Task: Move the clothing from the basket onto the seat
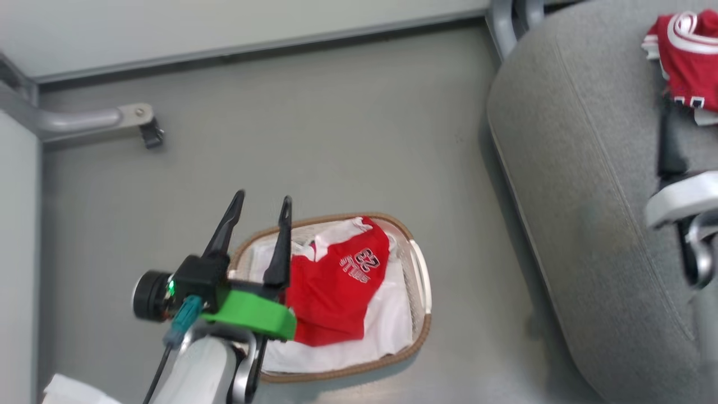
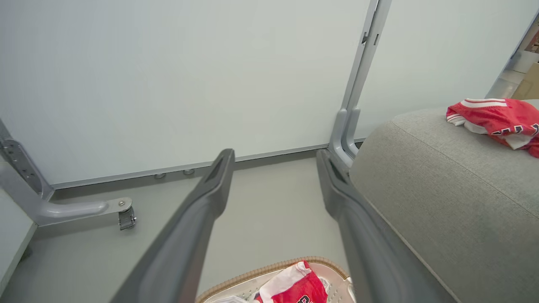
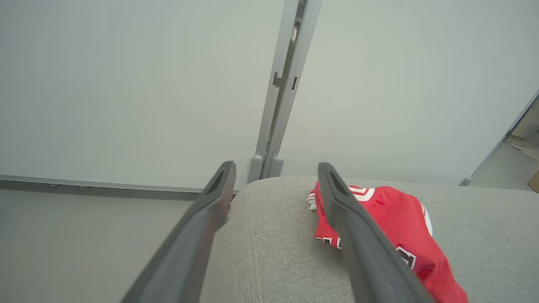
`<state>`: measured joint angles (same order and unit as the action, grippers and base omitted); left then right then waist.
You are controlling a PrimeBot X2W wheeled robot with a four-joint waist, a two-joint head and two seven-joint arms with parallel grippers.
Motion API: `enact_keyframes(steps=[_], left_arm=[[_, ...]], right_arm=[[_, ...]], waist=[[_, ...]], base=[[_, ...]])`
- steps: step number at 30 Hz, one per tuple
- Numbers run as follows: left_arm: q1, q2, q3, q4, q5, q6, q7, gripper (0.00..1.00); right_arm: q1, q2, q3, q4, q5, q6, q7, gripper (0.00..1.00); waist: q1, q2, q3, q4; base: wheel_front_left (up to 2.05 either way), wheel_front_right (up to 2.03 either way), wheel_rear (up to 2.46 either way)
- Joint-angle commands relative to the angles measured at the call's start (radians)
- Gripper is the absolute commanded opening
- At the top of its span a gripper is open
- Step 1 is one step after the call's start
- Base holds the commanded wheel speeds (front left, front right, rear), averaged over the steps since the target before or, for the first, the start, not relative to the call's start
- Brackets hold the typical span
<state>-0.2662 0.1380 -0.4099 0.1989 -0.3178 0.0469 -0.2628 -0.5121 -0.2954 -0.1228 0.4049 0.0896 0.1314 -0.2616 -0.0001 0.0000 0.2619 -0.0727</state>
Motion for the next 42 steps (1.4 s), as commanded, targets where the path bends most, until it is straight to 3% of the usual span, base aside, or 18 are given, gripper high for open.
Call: enact_keyframes(steps=[1, 11, 19, 28, 42], left_arm=[[0.036, -0.004, 0.018, 0.003, 0.004, -0.004, -0.003, 1.00], [0.191, -0.048, 0.165, 0.014, 0.015, -0.021, -0.002, 1.00], [0.273, -0.076, 0.234, 0.022, 0.024, -0.046, -0.002, 1.00], [0.311, -0.084, 0.269, 0.038, 0.030, -0.056, -0.002, 1.00], [0.297, -0.087, 0.261, 0.045, 0.015, -0.055, -0.002, 1.00]], right_arm=[[0.037, 0.020, 0.007, -0.010, 0.002, -0.001, -0.004, 1.00], [0.232, 0.165, 0.036, -0.107, 0.007, -0.001, -0.005, 1.00], [0.370, 0.234, 0.100, -0.143, 0.020, -0.001, -0.005, 1.00], [0.444, 0.242, 0.138, -0.167, 0.029, -0.001, -0.005, 1.00], [0.434, 0.243, 0.147, -0.151, 0.015, -0.001, -0.005, 1.00]], waist=[[0.0001, 0.0000, -0.085, 0.071], [0.0001, 0.0000, -0.154, 0.101], [0.0001, 0.0000, -0.194, 0.093], [0.0001, 0.0000, -0.219, 0.088], [0.0001, 0.0000, -0.223, 0.081]], base=[[0.00, 0.00, 0.00], [0.00, 0.00, 0.00], [0.00, 0.00, 0.00], [0.00, 0.00, 0.00], [0.00, 0.00, 0.00]])
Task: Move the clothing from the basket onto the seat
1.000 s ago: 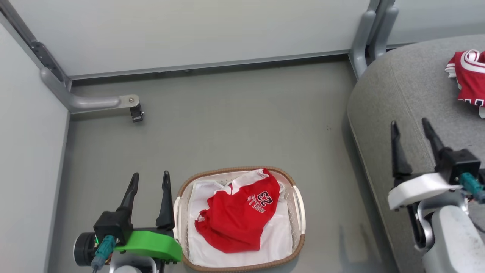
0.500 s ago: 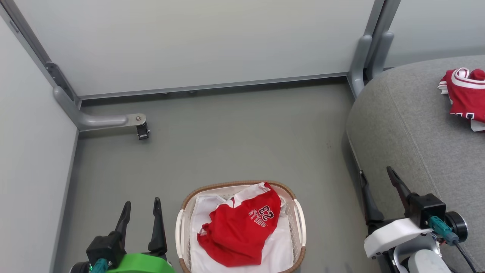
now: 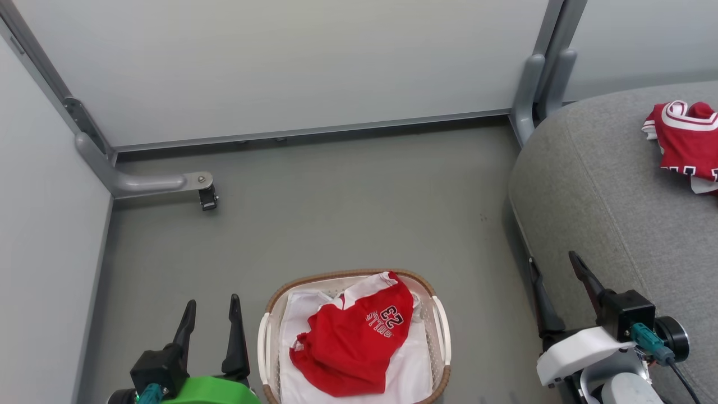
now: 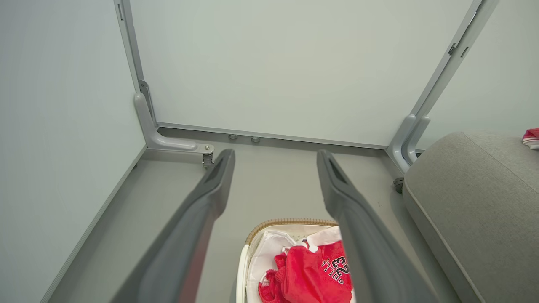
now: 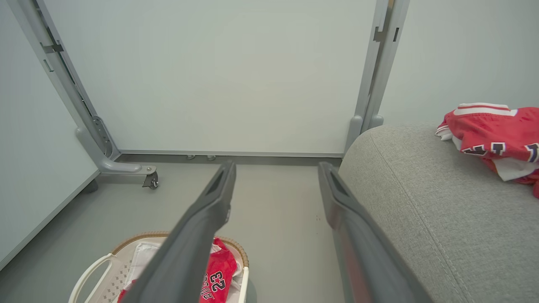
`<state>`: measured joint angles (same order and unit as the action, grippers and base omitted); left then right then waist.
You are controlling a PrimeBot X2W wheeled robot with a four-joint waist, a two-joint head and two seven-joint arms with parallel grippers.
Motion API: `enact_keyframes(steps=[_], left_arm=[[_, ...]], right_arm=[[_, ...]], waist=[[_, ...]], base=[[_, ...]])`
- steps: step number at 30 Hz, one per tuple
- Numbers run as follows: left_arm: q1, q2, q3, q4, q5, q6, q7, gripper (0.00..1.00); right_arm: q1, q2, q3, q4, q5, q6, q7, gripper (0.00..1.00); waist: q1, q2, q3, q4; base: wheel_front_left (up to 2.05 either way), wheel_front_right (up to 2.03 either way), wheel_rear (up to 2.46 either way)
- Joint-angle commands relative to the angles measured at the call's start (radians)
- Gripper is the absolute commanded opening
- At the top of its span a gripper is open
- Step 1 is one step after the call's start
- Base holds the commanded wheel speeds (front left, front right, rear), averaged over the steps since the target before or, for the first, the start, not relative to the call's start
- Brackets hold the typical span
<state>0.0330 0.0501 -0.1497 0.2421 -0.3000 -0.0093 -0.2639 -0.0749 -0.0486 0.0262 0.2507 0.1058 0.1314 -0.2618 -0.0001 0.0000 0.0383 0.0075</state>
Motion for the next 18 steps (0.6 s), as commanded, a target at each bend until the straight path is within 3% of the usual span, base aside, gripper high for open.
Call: enact_keyframes(steps=[1, 18], left_arm=[[-0.005, 0.001, -0.001, 0.003, -0.002, 0.002, -0.001, 1.00], [-0.034, 0.001, -0.012, 0.000, 0.010, 0.001, -0.001, 1.00]], right_arm=[[-0.004, -0.003, -0.002, 0.004, -0.001, -0.001, -0.005, 1.00], [-0.022, -0.004, 0.000, 0.001, 0.014, -0.001, -0.005, 1.00]], waist=[[0.0001, 0.0000, 0.001, 0.001], [0.0001, 0.0000, 0.032, -0.002]], base=[[0.00, 0.00, 0.00], [0.00, 0.00, 0.00]])
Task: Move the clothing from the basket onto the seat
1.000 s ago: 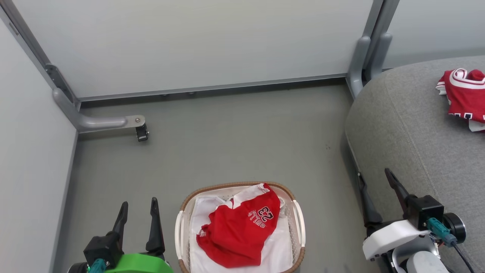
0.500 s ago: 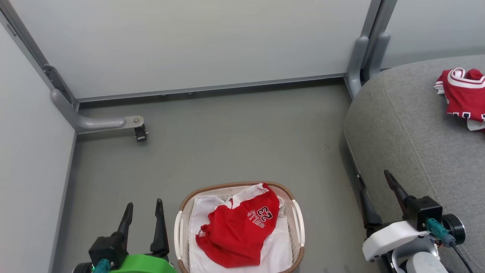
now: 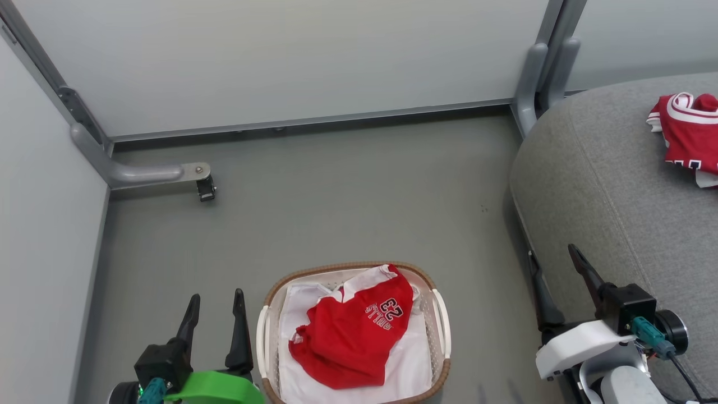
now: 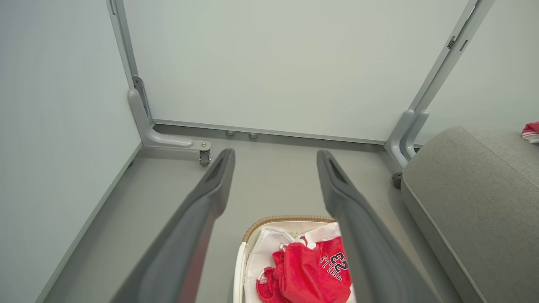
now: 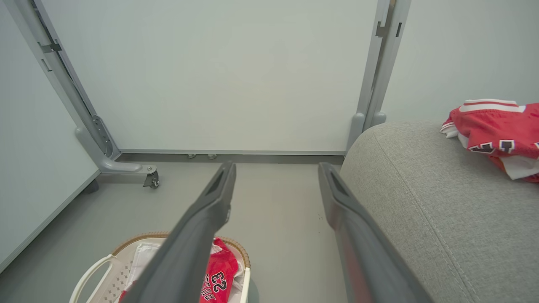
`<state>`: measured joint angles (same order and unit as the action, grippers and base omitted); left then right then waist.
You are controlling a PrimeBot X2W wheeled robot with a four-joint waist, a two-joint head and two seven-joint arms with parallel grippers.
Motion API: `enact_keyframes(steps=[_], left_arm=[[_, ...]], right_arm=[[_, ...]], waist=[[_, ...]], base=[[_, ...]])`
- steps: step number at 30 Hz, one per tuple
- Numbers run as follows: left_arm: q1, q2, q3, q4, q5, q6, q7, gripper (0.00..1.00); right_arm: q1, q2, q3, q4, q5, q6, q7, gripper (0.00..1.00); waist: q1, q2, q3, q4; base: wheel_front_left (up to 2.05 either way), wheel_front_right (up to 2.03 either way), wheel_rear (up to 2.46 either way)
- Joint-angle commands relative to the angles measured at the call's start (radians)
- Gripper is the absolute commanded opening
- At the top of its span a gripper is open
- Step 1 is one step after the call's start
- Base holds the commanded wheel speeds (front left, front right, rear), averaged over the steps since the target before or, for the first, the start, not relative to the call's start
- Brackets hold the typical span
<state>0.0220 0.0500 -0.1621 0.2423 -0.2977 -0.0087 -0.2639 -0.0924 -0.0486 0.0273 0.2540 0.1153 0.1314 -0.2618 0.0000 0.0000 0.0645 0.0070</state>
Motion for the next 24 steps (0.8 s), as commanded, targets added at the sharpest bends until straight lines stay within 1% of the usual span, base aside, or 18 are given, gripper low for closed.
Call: enact_keyframes(steps=[1, 7, 10, 13, 17, 24], left_arm=[[-0.026, 0.001, -0.003, 0.001, 0.012, -0.002, -0.001, 1.00], [-0.090, 0.001, -0.028, 0.013, 0.052, -0.019, -0.001, 1.00], [-0.145, 0.004, -0.046, 0.026, 0.093, -0.029, -0.001, 1.00], [-0.225, 0.010, -0.064, 0.070, 0.123, -0.041, -0.001, 1.00], [-0.347, 0.020, -0.101, 0.162, 0.168, -0.054, 0.020, 1.00], [-0.545, 0.027, -0.175, 0.382, 0.233, -0.073, 0.090, 1.00]], right_arm=[[-0.009, -0.004, 0.000, -0.004, 0.007, -0.001, -0.005, 1.00], [-0.037, -0.004, -0.003, -0.026, 0.009, -0.001, -0.005, 1.00], [-0.063, -0.003, -0.004, -0.037, 0.004, -0.001, -0.005, 1.00], [-0.095, -0.003, -0.004, -0.052, 0.004, -0.001, -0.005, 1.00], [-0.151, -0.003, 0.004, -0.072, 0.010, -0.001, -0.005, 1.00], [-0.231, -0.003, 0.045, -0.094, 0.018, -0.001, -0.005, 1.00]], waist=[[0.0000, 0.0000, 0.012, -0.002], [0.0000, 0.0000, 0.077, -0.009], [0.0000, 0.0000, 0.129, -0.021], [0.0000, 0.0000, 0.201, -0.039], [0.0000, 0.0000, 0.313, -0.076], [0.0000, 0.0000, 0.495, -0.148]], base=[[0.00, 0.00, 0.00], [0.00, 0.00, 0.00], [0.00, 0.00, 0.00], [0.00, 0.00, 0.00], [0.00, 0.00, 0.00], [0.00, 0.00, 0.00]])
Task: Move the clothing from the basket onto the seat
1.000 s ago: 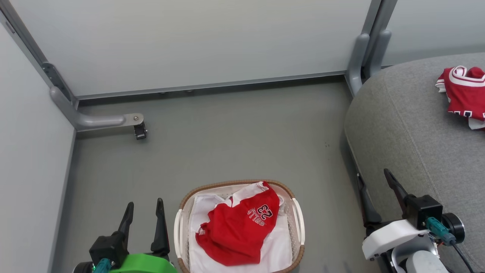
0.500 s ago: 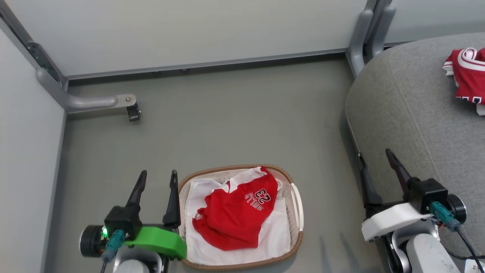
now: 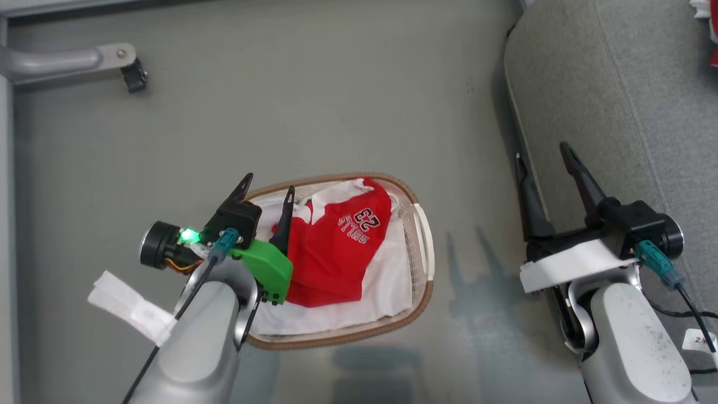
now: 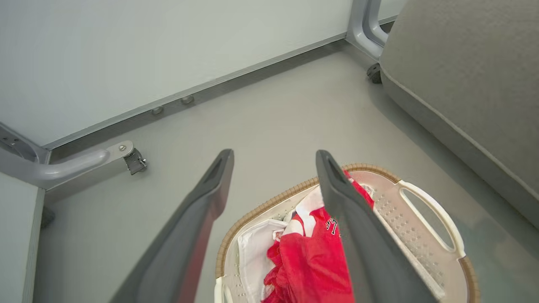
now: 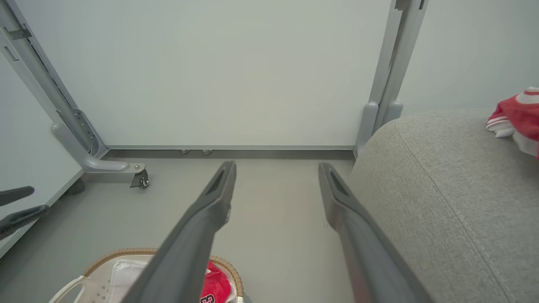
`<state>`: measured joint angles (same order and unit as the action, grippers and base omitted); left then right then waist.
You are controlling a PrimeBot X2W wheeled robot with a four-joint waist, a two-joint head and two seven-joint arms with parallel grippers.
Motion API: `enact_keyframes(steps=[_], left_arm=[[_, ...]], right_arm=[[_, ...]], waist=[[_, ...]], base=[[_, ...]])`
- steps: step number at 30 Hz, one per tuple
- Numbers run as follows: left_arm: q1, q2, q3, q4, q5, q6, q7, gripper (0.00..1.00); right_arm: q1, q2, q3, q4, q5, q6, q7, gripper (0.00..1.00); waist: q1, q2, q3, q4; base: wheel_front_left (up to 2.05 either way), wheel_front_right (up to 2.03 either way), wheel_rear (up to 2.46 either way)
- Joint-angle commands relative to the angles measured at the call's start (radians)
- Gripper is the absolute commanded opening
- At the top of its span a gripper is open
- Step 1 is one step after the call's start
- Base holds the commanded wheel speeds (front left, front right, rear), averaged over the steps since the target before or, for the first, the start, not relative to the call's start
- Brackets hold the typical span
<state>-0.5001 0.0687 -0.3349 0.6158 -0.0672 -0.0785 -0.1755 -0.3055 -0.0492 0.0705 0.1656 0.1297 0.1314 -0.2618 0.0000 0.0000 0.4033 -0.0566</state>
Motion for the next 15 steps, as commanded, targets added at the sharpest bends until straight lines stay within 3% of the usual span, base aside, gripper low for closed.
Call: enact_keyframes(steps=[1, 15], left_arm=[[-0.044, 0.009, -0.008, 0.038, 0.008, -0.005, 0.006, 1.00], [-0.282, 0.068, -0.046, 0.377, 0.062, 0.014, 0.077, 1.00]], right_arm=[[-0.027, -0.002, 0.007, -0.009, 0.008, -0.001, -0.005, 1.00], [-0.123, -0.002, 0.077, -0.090, 0.081, -0.001, -0.005, 1.00]], waist=[[0.0000, 0.0000, 0.176, -0.095], [0.0000, 0.0000, 0.410, -0.214]], base=[[0.00, 0.00, 0.00], [0.00, 0.00, 0.00]])
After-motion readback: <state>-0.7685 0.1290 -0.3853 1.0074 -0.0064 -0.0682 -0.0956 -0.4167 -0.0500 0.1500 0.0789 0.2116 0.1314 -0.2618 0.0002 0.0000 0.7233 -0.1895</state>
